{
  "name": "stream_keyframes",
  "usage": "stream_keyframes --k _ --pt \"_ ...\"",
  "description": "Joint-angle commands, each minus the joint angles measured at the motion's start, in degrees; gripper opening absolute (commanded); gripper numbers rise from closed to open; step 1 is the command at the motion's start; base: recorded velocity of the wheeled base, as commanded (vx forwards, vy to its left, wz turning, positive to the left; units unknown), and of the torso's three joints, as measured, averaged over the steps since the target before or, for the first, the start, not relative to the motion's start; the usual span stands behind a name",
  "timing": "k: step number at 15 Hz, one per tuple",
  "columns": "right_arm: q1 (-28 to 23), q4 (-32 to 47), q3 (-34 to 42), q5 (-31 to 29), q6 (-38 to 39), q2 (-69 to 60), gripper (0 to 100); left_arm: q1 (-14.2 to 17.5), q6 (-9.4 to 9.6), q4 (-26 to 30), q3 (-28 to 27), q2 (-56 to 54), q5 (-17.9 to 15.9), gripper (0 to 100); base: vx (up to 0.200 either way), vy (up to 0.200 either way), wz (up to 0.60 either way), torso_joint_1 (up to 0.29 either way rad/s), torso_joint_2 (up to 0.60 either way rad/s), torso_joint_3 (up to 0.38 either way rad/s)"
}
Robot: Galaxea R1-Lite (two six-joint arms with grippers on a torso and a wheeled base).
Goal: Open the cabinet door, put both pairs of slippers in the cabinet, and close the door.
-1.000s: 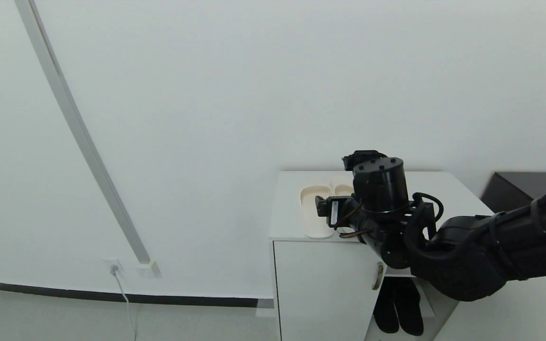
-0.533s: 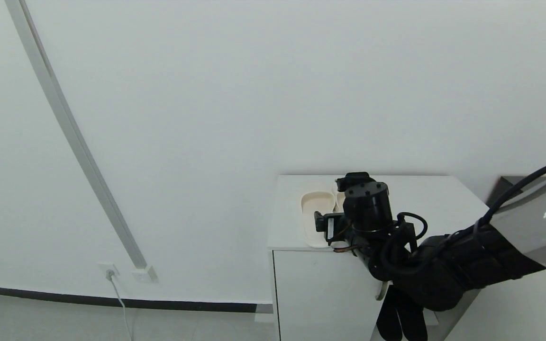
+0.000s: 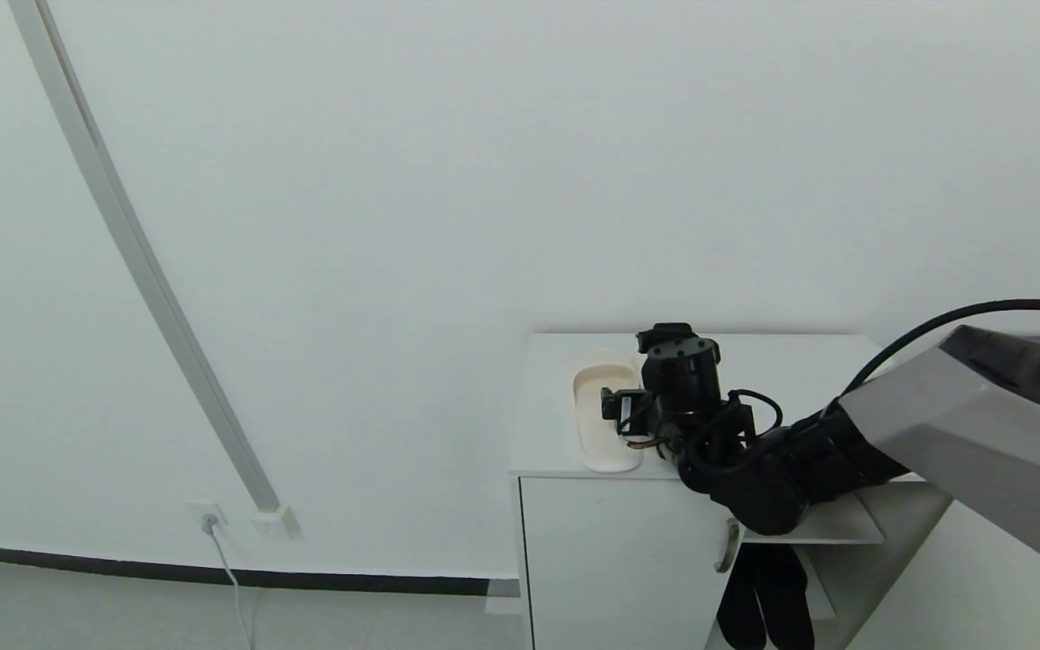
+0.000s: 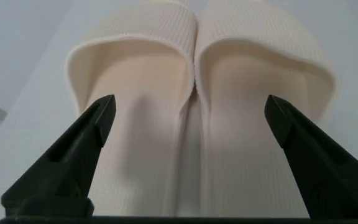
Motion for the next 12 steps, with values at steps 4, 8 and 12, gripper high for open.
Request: stream_keyframes --k 4,8,12 --pt "-3.32 0.94 -10.37 2.21 -2.49 7.68 100 0.01 -0.03 0.02 0.01 0.07 0.01 0 0.000 0.000 0.00 0.000 0.00 0.000" --pt "-4.11 4.10 -16.18 2.21 -2.49 10.32 100 0.01 -0.03 0.02 0.01 0.07 0.01 0 0.000 0.000 0.00 0.000 0.00 0.000" --pt "-4.11 4.19 -17.41 2.21 -2.49 11.37 0 0.01 -0.12 0.02 0.01 0.07 0.01 0 0.000 0.000 0.00 0.000 0.00 0.000"
